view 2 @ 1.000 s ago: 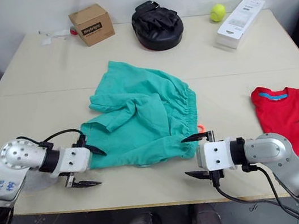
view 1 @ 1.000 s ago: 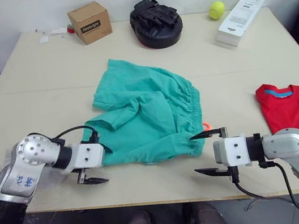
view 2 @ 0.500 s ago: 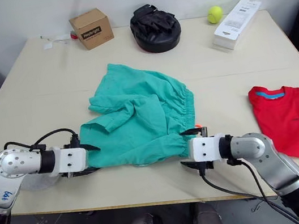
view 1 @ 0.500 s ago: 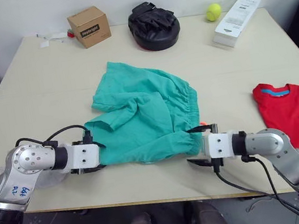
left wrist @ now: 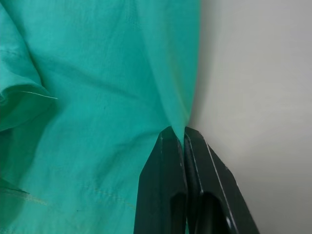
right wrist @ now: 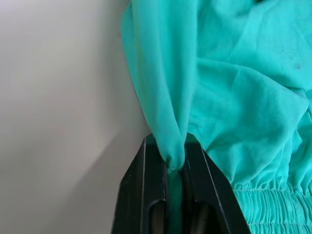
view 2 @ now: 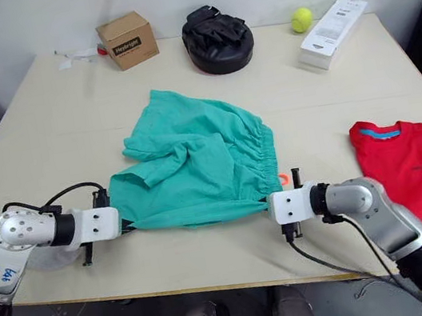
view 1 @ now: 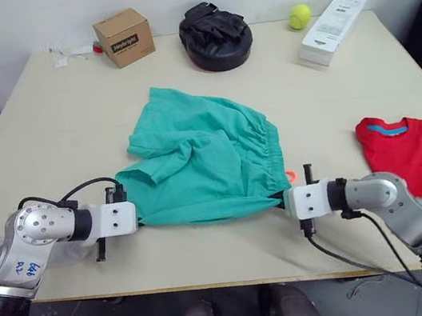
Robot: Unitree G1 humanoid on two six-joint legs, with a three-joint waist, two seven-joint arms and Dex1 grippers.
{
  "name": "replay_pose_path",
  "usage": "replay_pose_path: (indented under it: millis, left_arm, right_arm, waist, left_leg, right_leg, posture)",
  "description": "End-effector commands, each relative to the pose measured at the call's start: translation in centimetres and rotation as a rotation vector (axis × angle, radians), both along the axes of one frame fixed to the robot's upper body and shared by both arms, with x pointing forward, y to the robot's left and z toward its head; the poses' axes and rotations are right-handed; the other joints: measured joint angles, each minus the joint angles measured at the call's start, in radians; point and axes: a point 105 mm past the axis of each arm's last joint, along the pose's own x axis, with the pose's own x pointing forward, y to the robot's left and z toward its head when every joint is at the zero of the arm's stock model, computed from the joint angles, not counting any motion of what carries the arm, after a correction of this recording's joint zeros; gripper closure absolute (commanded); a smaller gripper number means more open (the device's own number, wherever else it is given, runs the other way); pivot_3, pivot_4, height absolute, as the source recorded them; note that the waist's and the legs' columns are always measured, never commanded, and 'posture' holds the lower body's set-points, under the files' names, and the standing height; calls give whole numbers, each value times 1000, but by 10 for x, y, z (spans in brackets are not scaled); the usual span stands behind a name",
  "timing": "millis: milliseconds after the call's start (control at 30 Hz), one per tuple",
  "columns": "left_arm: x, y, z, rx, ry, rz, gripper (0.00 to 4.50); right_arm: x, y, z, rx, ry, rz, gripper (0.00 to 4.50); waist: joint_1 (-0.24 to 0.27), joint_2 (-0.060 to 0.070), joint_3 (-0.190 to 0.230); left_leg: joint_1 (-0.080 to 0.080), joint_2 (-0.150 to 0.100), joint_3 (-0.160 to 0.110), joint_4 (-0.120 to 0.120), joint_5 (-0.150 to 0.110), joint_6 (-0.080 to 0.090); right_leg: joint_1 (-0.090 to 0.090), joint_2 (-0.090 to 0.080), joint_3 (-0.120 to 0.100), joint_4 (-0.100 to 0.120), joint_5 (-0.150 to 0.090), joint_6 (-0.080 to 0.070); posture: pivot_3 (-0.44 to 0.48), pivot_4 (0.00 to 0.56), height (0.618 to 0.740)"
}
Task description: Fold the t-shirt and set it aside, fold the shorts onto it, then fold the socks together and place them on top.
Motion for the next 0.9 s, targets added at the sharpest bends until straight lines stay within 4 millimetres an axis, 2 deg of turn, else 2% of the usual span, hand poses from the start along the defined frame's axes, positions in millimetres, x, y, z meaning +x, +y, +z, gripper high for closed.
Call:
replay_pose_path:
  millis: [33,67,200,300,367,467,533,600,667,700,767,800,833,867,900]
  left_arm:
    - [-23,15,6,4,185,49,4500]
    - [-30,15,8,0,228,47,4500]
    - [-92,13,14,9,605,2,4500]
    - [-108,3,16,-36,656,-16,4500]
    - [-112,-1,14,-46,659,-10,4500]
    - [-109,2,8,-28,641,15,4500]
    - [-101,3,6,-29,609,28,4500]
    - [-80,4,8,-34,525,53,4500]
    - [-42,2,18,-58,359,80,4500]
    - [-10,-3,33,-108,205,114,4500]
    - [57,-19,87,-259,-199,149,4500]
    - [96,-21,148,-376,-549,235,4500]
    - [113,-18,202,-488,-804,308,4500]
    - [113,-13,259,-588,-1051,344,4500]
    - [105,-6,298,-623,-1238,359,4500]
  right_arm:
    - [-20,-7,22,1,54,145,4489]
    - [-24,-8,25,9,78,166,4489]
    - [-49,-14,42,24,281,275,4489]
    - [-62,-15,52,64,402,312,4489]
    - [-65,-18,49,73,462,303,4489]
    - [-67,-27,28,-2,486,276,4489]
    - [-59,-27,18,-2,483,221,4489]
    - [-32,-22,17,38,407,133,4489]
    - [10,-21,29,82,233,12,4489]
    - [37,-22,45,124,105,-71,4489]
    - [80,-29,83,221,-135,-222,4489]
    - [104,-42,118,274,-364,-346,4489]
    - [114,-54,148,299,-559,-413,4489]
    - [114,-70,189,298,-841,-473,4489]
    - [106,-81,222,291,-1070,-494,4489]
  waist:
    - [-9,0,0]
    - [-15,0,1]
    - [-26,-5,5]
    - [-19,-3,6]
    - [-10,-3,6]
    - [3,-3,6]
    - [5,-2,6]
    - [5,-3,6]
    - [5,-2,6]
    - [5,-3,7]
    - [15,-3,7]
    - [19,-5,8]
    - [23,-8,9]
    - [23,-11,10]
    - [18,-13,10]
  left_leg:
    - [0,0,0,0,0,0]
    - [-1,1,0,-1,0,0]
    - [-2,2,0,-1,-1,0]
    - [-2,2,0,0,-2,1]
    - [0,2,-2,0,-2,1]
    - [0,2,-4,0,-3,0]
    - [-1,2,-3,0,-3,-1]
    - [-1,2,-2,0,-3,-1]
    - [0,1,0,1,-2,-2]
    - [0,1,2,1,-1,-2]
    - [-1,0,3,1,1,-2]
    - [-3,-1,2,1,4,-2]
    - [-7,-1,0,2,6,-2]
    - [-12,-3,-2,3,9,-2]
    - [-25,-2,-3,7,10,-2]
  right_leg:
    - [0,0,0,0,0,0]
    - [0,1,0,0,0,0]
    - [0,2,-1,-1,0,0]
    - [1,1,0,-2,0,0]
    - [3,1,-1,-6,0,0]
    - [3,1,-2,-5,0,0]
    - [2,1,-1,-5,0,-1]
    - [1,1,-1,-4,0,-1]
    - [1,1,-1,-2,0,-2]
    - [0,2,0,-1,2,-3]
    - [-2,2,0,0,3,-3]
    - [-2,2,-1,0,4,-2]
    - [-5,2,-1,1,6,-3]
    - [-9,1,-2,2,7,-2]
    - [-20,1,-3,6,9,-2]
  posture:
    - [0,150,740]
    - [0,150,740]
    - [0,150,740]
    - [0,150,740]
    - [0,150,740]
    - [0,150,740]
    - [0,150,740]
    - [0,150,740]
    - [0,150,740]
    - [0,150,740]
    - [0,150,740]
    - [0,150,740]
    - [0,150,740]
    - [0,150,740]
    - [0,150,740]
